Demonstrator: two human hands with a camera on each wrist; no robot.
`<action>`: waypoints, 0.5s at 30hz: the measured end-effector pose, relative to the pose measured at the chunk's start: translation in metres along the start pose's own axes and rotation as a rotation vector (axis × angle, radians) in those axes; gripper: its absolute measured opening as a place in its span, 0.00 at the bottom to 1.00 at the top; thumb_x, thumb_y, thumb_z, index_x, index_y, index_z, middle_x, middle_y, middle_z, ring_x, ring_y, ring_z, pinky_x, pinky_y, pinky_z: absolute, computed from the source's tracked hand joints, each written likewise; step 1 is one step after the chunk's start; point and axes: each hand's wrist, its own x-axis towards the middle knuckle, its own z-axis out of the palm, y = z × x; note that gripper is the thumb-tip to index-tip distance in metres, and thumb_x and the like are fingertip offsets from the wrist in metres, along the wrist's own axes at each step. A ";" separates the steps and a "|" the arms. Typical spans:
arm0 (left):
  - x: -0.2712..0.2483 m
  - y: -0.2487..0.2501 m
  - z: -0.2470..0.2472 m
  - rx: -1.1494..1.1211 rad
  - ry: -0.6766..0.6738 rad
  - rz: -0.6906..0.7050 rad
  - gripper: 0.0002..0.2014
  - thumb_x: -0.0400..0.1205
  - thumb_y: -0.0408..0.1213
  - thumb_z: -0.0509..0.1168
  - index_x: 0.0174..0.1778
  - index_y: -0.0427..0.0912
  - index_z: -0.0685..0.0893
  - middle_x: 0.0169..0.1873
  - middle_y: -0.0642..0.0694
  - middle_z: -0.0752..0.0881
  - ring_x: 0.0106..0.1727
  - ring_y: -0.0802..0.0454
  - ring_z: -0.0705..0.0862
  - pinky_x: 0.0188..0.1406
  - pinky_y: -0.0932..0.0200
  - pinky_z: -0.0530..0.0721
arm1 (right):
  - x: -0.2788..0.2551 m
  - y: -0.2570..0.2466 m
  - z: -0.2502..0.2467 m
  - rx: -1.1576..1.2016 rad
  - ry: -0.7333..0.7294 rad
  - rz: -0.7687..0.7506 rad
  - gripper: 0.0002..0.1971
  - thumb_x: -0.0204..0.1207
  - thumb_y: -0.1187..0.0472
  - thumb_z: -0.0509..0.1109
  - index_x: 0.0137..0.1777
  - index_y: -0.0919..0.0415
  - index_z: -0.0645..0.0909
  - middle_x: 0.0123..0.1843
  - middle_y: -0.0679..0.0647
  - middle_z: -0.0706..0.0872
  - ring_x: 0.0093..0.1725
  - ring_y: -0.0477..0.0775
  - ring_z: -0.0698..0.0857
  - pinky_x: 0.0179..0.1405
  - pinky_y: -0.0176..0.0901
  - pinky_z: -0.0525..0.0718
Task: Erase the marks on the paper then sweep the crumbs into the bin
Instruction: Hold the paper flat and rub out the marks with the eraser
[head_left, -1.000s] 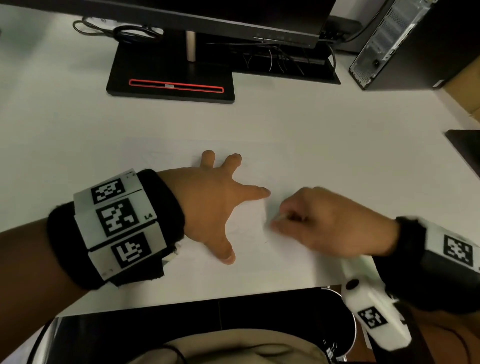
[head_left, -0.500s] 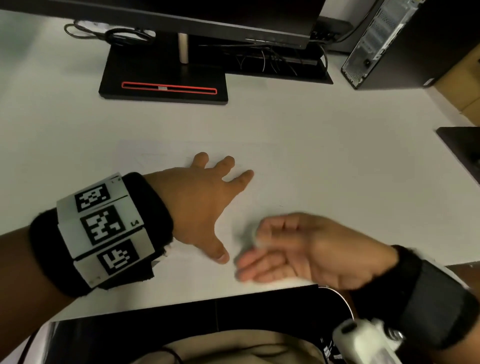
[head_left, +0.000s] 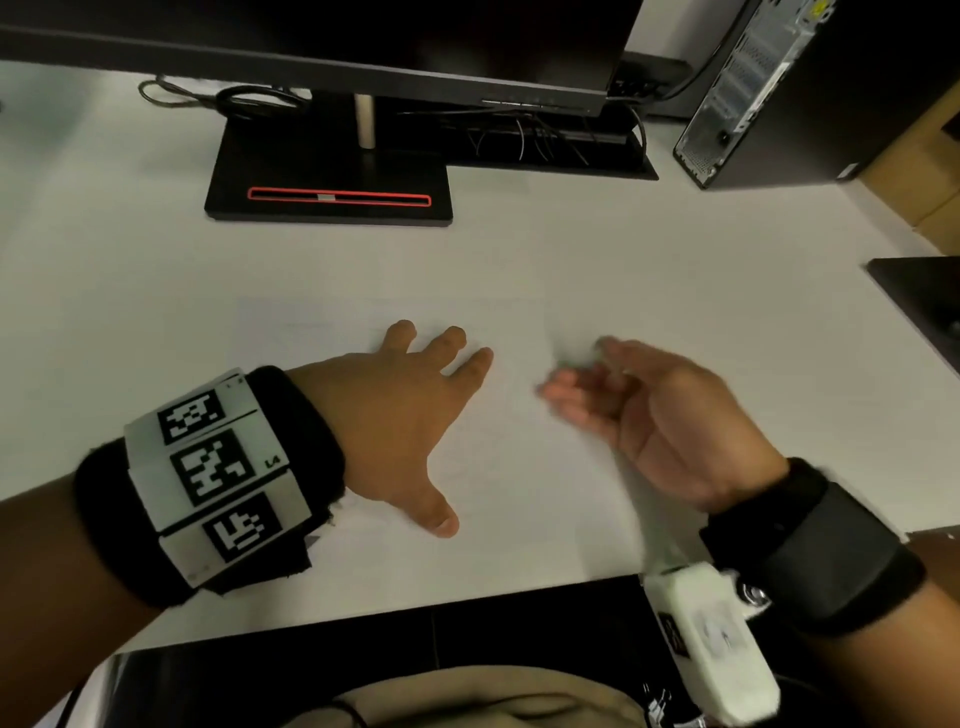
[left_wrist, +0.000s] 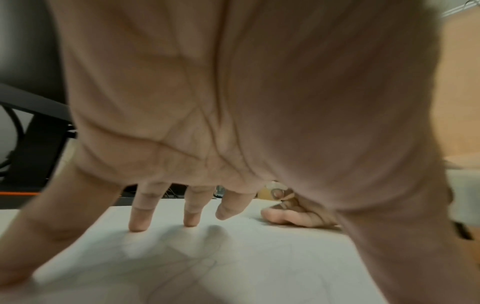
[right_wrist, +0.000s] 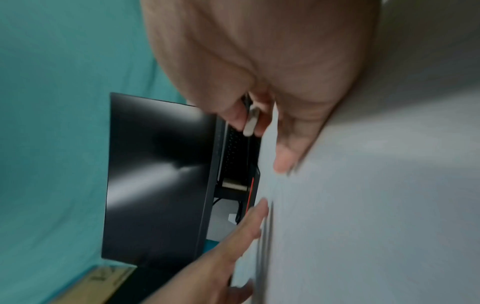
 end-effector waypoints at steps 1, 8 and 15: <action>0.000 0.001 -0.001 -0.001 -0.004 -0.002 0.67 0.67 0.72 0.73 0.85 0.56 0.30 0.84 0.56 0.30 0.86 0.39 0.33 0.76 0.40 0.73 | 0.003 -0.005 -0.002 -0.061 0.051 -0.089 0.06 0.85 0.63 0.65 0.46 0.63 0.76 0.46 0.70 0.87 0.41 0.65 0.91 0.38 0.49 0.94; 0.002 0.004 -0.005 0.011 -0.030 -0.015 0.66 0.66 0.70 0.75 0.86 0.58 0.33 0.84 0.54 0.29 0.86 0.37 0.34 0.77 0.40 0.72 | -0.007 -0.004 0.002 -1.391 -0.231 -0.158 0.19 0.85 0.50 0.66 0.38 0.65 0.81 0.28 0.54 0.87 0.22 0.45 0.78 0.25 0.35 0.76; 0.002 0.004 -0.005 0.001 -0.031 -0.020 0.65 0.66 0.69 0.76 0.86 0.58 0.34 0.84 0.54 0.29 0.85 0.37 0.34 0.75 0.38 0.75 | -0.012 0.006 0.012 -1.568 -0.229 -0.287 0.20 0.86 0.51 0.63 0.36 0.62 0.78 0.30 0.52 0.83 0.29 0.49 0.79 0.29 0.38 0.75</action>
